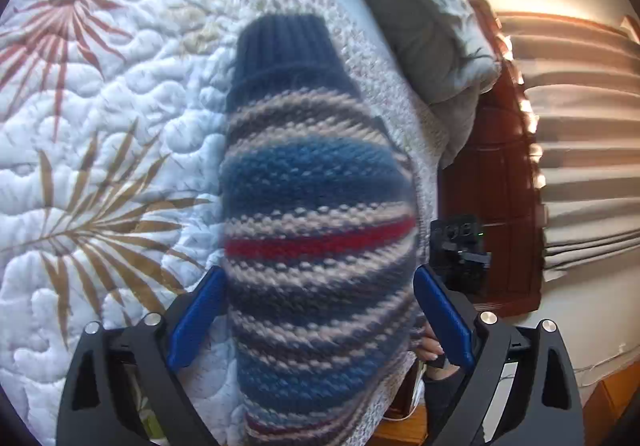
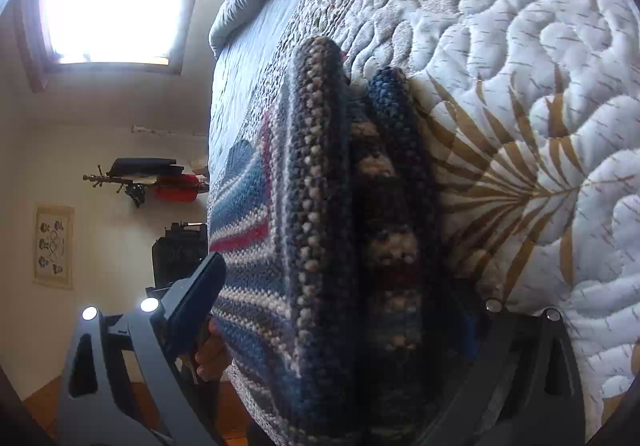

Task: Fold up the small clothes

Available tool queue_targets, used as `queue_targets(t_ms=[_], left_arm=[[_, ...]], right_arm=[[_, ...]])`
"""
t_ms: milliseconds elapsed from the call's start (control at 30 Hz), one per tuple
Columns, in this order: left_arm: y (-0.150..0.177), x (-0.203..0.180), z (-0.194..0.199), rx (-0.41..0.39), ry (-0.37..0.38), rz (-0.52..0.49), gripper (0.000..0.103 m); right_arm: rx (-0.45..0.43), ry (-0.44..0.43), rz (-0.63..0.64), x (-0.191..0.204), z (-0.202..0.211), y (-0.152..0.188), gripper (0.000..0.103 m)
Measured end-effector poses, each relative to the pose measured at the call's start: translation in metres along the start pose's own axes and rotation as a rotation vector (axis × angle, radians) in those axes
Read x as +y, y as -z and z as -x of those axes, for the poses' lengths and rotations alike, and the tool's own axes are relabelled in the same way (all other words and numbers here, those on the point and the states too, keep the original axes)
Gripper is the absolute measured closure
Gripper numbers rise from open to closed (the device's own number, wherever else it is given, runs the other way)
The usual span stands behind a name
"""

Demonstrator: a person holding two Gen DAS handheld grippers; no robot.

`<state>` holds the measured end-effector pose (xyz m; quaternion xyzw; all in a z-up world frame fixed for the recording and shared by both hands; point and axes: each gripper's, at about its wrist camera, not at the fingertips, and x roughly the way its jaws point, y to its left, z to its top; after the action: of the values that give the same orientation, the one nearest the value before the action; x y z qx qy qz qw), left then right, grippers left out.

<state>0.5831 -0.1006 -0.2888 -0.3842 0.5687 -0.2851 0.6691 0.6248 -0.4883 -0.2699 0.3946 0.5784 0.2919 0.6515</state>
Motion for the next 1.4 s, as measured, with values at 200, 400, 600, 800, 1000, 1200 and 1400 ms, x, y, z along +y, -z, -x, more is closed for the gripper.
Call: queue_targets(t_ms=[200,400,600,800,1000,1200,1400], left_arm=[[0.002,-0.004,-0.003,-0.008,-0.041,0.004,0.025],[0.011,-0.034,0.015,-0.046,-0.144,-0.08,0.042],[0.036,-0.049,0.064,-0.08,-0.187,-0.12,0.043],[0.087,-0.05,0.152,-0.126,-0.225,-0.146,0.043],[0.158,-0.019,0.237,-0.203,-0.234,-0.116,0.043],[0.243,0.049,0.289,-0.255,-0.238,-0.037,0.043],[0.284,0.11,0.301,-0.268,-0.202,0.045,0.043]], right_arm=[[-0.008,0.077,0.043,0.007,-0.007,0.008,0.052],[-0.081,0.141,0.096,0.045,-0.003,0.026,0.062],[-0.085,0.146,0.171,0.105,-0.016,0.052,0.062],[-0.087,0.082,0.224,0.161,-0.048,0.109,0.062],[-0.043,0.017,0.273,0.197,-0.106,0.185,0.062],[0.066,0.002,0.297,0.213,-0.175,0.255,0.062],[0.133,0.034,0.302,0.206,-0.221,0.3,0.061]])
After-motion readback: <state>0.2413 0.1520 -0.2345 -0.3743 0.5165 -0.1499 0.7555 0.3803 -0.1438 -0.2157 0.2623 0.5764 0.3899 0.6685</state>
